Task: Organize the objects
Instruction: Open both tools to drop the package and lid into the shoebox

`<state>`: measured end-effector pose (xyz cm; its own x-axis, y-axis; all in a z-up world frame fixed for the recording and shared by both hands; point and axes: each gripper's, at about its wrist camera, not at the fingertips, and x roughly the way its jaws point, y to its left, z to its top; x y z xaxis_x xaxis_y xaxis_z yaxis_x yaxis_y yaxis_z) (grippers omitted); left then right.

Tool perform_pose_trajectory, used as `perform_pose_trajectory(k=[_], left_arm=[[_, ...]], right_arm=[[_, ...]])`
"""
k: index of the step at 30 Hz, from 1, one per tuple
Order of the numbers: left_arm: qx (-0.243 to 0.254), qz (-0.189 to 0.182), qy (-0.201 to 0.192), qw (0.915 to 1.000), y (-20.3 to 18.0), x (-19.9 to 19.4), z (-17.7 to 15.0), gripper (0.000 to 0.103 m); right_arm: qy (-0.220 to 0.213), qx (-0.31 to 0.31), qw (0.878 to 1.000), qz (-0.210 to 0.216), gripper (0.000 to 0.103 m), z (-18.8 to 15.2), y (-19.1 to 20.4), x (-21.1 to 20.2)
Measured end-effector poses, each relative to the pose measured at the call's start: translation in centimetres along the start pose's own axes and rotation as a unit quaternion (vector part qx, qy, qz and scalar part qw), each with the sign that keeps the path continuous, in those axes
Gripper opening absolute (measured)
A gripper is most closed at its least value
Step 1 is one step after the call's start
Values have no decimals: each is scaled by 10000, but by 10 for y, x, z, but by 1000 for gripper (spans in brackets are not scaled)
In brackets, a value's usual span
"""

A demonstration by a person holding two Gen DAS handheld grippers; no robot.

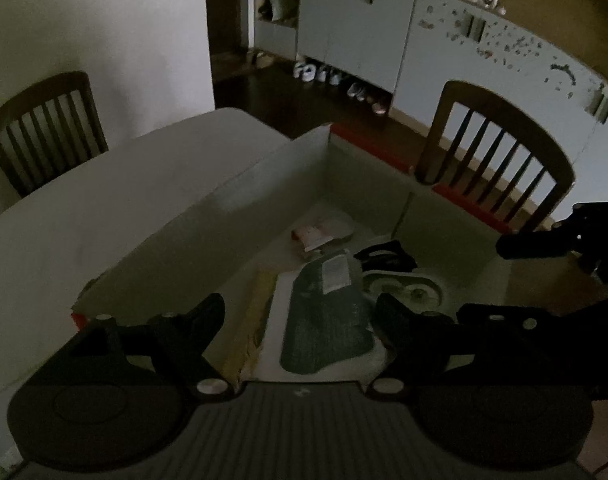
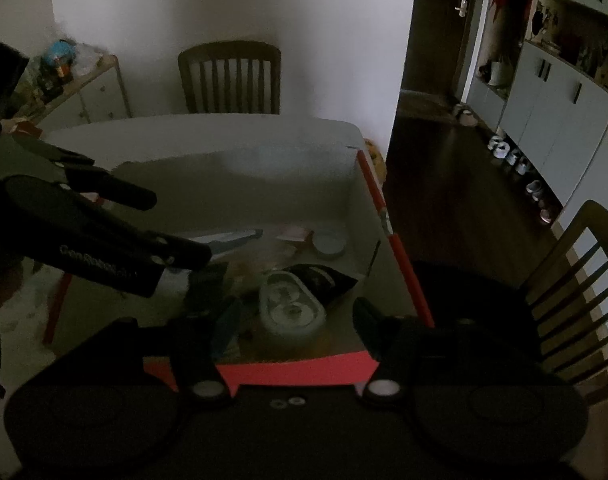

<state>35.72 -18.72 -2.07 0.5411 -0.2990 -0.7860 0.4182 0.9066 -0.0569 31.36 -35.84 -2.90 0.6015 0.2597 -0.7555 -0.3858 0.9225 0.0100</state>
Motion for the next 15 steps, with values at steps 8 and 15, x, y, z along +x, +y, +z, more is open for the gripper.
perform_pose_trajectory(k=[8,15], left_arm=[[-155,-263,-260,9992,9,-42,-18,85],[-272,-361,-421,9981,31,-80,-39,91]], right_arm=[[-124,-61,9999,94,63,-1,23,-25],[-209,-79,9995,230,67,5,57,-37]])
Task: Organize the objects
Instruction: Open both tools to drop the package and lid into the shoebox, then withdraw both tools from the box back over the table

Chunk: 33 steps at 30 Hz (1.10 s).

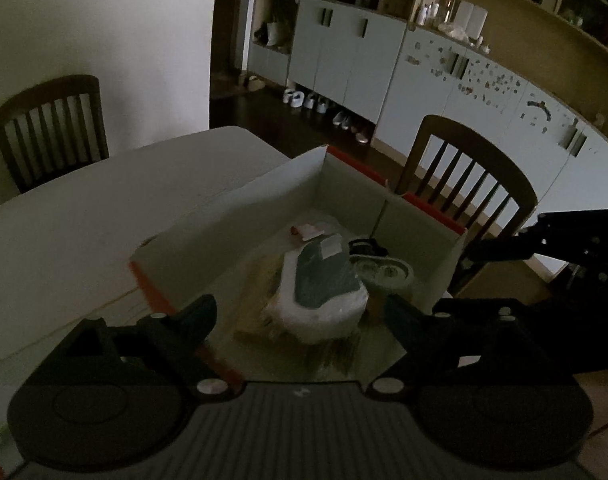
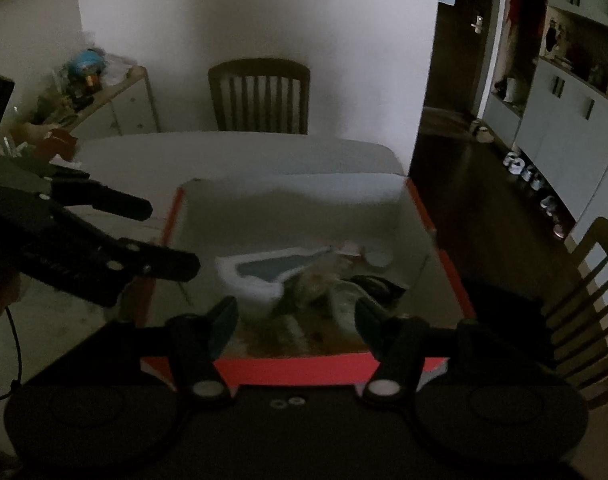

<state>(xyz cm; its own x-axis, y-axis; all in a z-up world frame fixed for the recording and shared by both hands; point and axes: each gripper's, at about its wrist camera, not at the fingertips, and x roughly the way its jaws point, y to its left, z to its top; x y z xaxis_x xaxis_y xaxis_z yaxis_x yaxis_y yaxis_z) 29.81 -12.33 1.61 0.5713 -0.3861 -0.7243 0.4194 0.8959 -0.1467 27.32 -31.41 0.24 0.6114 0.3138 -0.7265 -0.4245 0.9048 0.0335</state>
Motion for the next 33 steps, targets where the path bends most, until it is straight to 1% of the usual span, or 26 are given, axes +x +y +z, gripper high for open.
perform_pose_trajectory(k=[1,3,4,6,11,14,24,28,33], left_arm=[[-3,12,-26,10000,4,-7,-3,91],[-32,41,-91,9999,14,-20,-11,93],[-60,55,-119,9999,20,-26,-15,97],[-130,91,-154,9998,31,-36,-20,102],[-285,170,-213,9992,64,-63,-41,102],[-420,255,-249,9985,85,-77,-53,102],[-903,452,-213,9947,157,-115,-98,102],[-1067,485,-279,9927,179,-125,-112,102],[-1142,603,-289,9912,204,-133,-129,102]], right_arm=[[-14,-5,10000,37,70,1,6,0],[-52,-16,9999,99,71,3,19,0],[-57,-19,9999,123,72,4,25,0],[-67,-20,9998,190,73,7,40,2],[-132,-40,9994,321,81,14,76,7],[-212,-51,9992,345,83,16,99,11],[-84,-146,9983,550,84,20,170,34],[-26,-261,9980,574,84,22,194,43],[62,-327,9977,599,84,24,219,56]])
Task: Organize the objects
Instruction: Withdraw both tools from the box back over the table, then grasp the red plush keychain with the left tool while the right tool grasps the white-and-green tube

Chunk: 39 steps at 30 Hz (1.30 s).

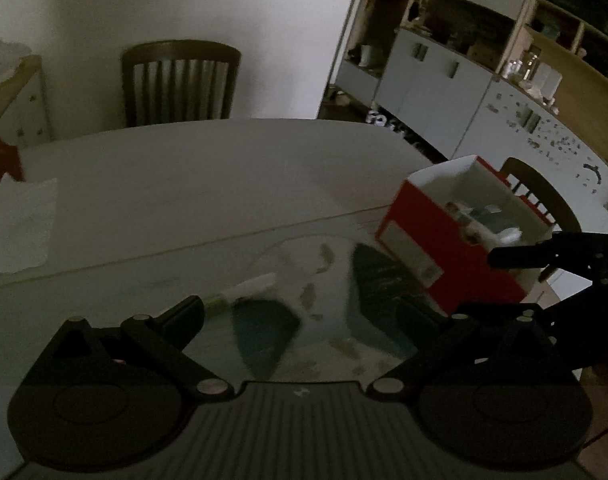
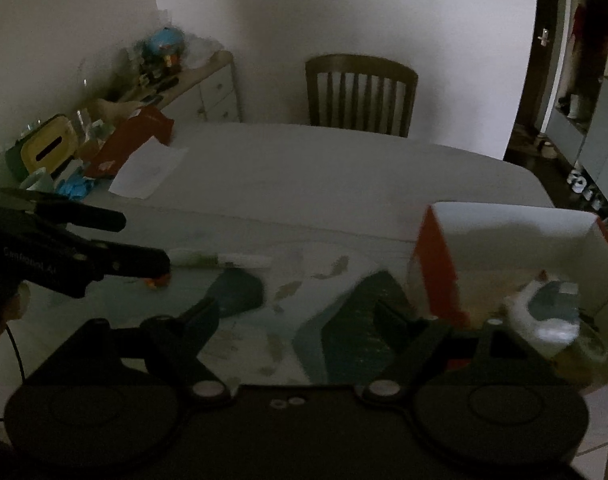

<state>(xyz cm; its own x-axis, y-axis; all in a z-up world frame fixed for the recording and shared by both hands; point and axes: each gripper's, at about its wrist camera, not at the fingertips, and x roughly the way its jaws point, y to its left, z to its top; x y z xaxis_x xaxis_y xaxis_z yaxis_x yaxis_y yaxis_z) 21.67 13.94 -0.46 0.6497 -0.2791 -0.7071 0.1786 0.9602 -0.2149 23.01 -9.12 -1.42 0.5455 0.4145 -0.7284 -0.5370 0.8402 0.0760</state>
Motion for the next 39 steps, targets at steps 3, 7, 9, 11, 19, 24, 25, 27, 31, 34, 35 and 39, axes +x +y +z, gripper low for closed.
perform_pose_trajectory(k=[3,7,9,11,19,24,25,27,31,34,35,39], left_arm=[[-25,126,-17,9999,18,-1,-8,102],[48,375,37,9993,38,1,-22,102],[54,452,95,9989,48,4,-29,103],[42,517,139,9986,59,8,-35,102],[78,730,179,9971,86,29,-57,102],[29,872,243,9959,96,43,-64,102],[-11,902,248,9956,98,46,-65,102],[-57,919,233,9955,102,51,-66,102],[199,946,193,9951,99,60,-68,102],[400,984,193,9942,96,67,-69,102],[436,977,199,9941,95,69,-69,102],[570,1026,199,9929,94,76,-69,101]], right_arm=[[60,-54,10000,-19,84,1,12,10],[197,-55,9998,-38,84,1,25,28],[255,-143,9996,-16,84,1,31,36],[326,-255,9991,-53,84,2,37,45],[568,-591,9966,-57,84,15,49,90],[690,-818,9942,-80,84,23,56,117],[708,-863,9937,-68,84,24,57,123],[756,-942,9927,-45,84,27,58,133],[840,-1139,9899,50,84,30,63,150],[925,-1305,9871,94,84,32,68,162],[951,-1349,9862,101,84,33,69,165],[1037,-1551,9822,230,83,36,75,177]])
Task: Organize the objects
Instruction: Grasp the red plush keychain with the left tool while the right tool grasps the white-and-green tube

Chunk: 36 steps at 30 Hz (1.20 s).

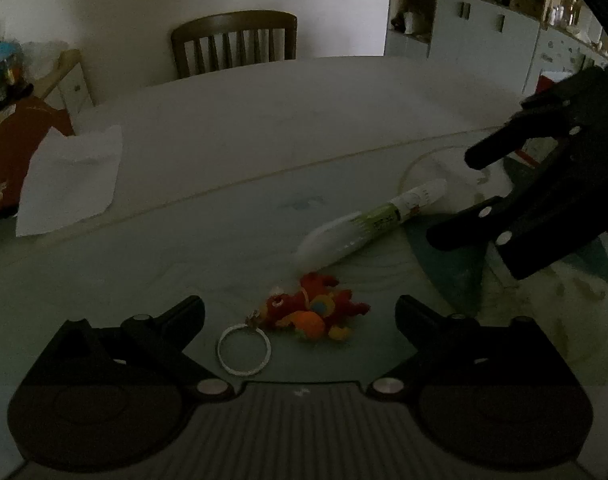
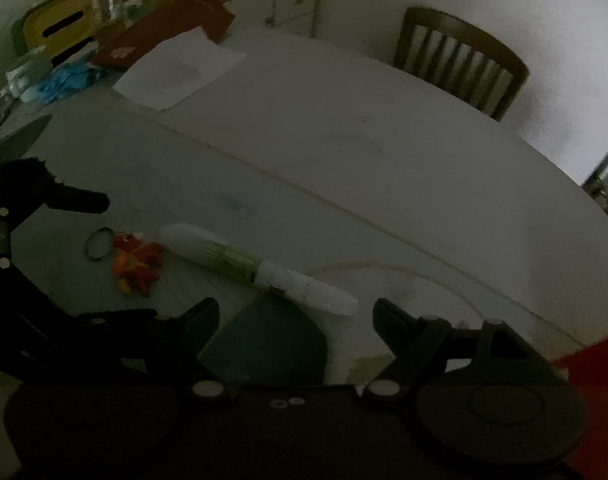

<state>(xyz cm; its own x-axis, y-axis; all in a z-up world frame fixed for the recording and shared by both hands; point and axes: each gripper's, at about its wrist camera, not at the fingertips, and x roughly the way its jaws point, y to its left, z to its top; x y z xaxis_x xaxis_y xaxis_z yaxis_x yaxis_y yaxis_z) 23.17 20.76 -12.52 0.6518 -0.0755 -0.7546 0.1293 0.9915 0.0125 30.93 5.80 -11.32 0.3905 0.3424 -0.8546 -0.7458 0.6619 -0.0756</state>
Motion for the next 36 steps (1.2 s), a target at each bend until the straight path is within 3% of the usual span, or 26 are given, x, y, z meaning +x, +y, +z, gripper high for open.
perform_pose_trajectory(k=[14,18,24,29,36], left_arm=[[298,-213,-94,9993,-2,3,-5,86],[348,-255,-121,9990,-5,1,-6,74],[421,-319,-166,9985,-7,-1,-7,57],[392,-300,-138,9987,-8,-3,-7,56],[282,-186,-47,9994,-10,-5,-2,55]], right_arm=[[109,-592,9977,306,81,18,11,30],[116,-515,9970,560,76,18,11,33],[187,-537,9953,783,54,19,13,30],[176,-475,9961,725,19,14,18,24],[331,147,9981,502,16,-6,15,10]])
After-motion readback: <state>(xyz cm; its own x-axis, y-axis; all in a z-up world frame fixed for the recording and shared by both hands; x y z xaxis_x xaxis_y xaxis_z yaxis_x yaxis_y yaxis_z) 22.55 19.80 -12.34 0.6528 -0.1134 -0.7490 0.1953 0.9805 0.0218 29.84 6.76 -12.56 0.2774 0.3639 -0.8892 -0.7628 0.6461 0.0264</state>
